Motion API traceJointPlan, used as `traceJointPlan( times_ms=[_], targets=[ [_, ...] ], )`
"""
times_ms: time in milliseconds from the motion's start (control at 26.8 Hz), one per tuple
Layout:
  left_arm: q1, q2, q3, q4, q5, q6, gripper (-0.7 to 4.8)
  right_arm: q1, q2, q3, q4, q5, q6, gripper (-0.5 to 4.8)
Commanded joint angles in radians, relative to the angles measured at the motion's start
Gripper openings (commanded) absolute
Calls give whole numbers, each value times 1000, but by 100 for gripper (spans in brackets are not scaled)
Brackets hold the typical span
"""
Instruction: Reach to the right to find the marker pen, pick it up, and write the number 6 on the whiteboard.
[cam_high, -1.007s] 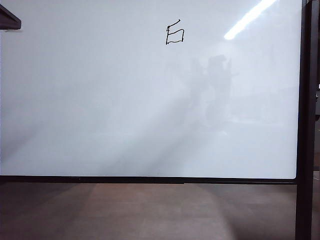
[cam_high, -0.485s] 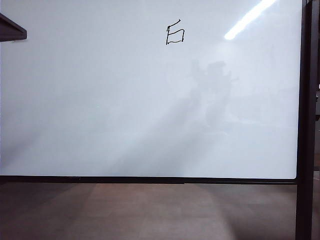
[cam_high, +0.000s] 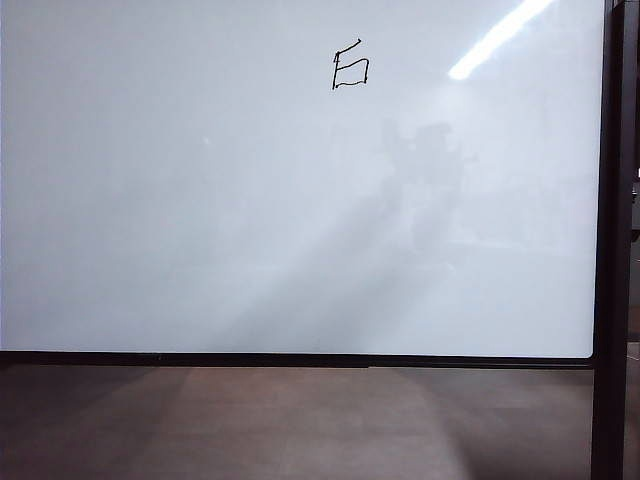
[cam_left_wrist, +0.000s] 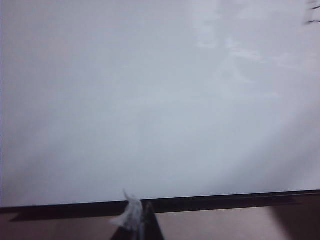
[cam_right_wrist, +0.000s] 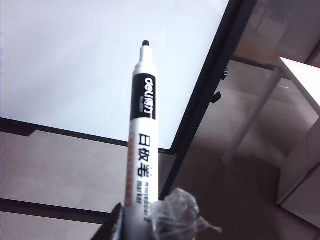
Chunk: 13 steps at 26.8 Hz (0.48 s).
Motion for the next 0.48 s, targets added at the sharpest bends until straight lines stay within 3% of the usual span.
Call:
traceJointPlan(
  times_ms=[37,298,485],
  targets=[
    [79,0,-23,10,26,0,-5,1,-5,5,16,2,4,54],
    [254,0,-110,55,164,-15,-5,1,-6,5,16,2,4,54],
    [235,0,-110,53,131,-15,-5,1,-6,5,16,2,4,54]
  ],
)
